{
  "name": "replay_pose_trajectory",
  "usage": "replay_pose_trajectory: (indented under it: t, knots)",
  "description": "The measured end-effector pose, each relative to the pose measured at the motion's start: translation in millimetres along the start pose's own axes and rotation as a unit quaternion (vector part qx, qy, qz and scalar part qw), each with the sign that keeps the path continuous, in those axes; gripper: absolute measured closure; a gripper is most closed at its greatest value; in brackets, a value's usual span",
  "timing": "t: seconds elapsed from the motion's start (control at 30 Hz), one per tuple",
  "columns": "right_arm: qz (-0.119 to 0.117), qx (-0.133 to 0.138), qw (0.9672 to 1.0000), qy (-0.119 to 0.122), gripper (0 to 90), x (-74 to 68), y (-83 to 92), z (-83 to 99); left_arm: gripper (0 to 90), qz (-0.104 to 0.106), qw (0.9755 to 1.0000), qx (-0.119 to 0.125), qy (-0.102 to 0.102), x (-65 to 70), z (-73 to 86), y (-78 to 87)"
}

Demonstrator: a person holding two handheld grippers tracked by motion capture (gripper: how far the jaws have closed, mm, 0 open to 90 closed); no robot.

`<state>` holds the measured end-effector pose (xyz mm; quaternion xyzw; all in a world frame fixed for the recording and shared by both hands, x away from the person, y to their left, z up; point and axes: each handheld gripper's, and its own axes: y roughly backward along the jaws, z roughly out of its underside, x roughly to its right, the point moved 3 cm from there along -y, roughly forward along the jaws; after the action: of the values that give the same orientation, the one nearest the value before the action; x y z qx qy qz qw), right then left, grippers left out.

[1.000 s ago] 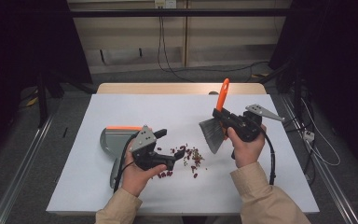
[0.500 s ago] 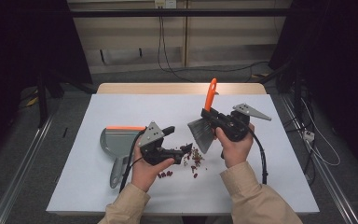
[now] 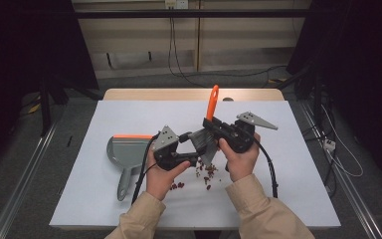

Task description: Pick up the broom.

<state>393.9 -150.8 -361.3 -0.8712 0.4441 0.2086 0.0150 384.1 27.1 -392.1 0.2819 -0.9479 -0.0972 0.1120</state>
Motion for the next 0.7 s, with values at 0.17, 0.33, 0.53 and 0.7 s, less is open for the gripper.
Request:
replay_pose_trajectory:
  t: [0.17, 0.33, 0.53, 0.7]
  knots:
    - [-0.008, -0.006, 0.9999, 0.000, 72.0, -4.3, -5.2, 3.0, 35.9, -0.003, 1.0000, -0.001, 0.002, -1.3, 0.6, -1.0]
    - [-0.015, -0.011, 0.9998, 0.002, 71.9, -8.8, -7.6, 5.9, 45.5, -0.007, 1.0000, 0.001, 0.005, -4.1, -0.3, 1.0]
    - [-0.018, -0.009, 0.9998, 0.001, 71.9, -10.1, -7.8, 5.6, 58.4, -0.007, 0.9998, 0.010, 0.013, -6.1, -2.5, 5.0]
    - [-0.020, -0.011, 0.9997, 0.001, 71.9, -11.1, -8.3, 6.5, 66.1, 0.003, 0.9997, 0.011, 0.024, -7.8, -3.0, 6.0]
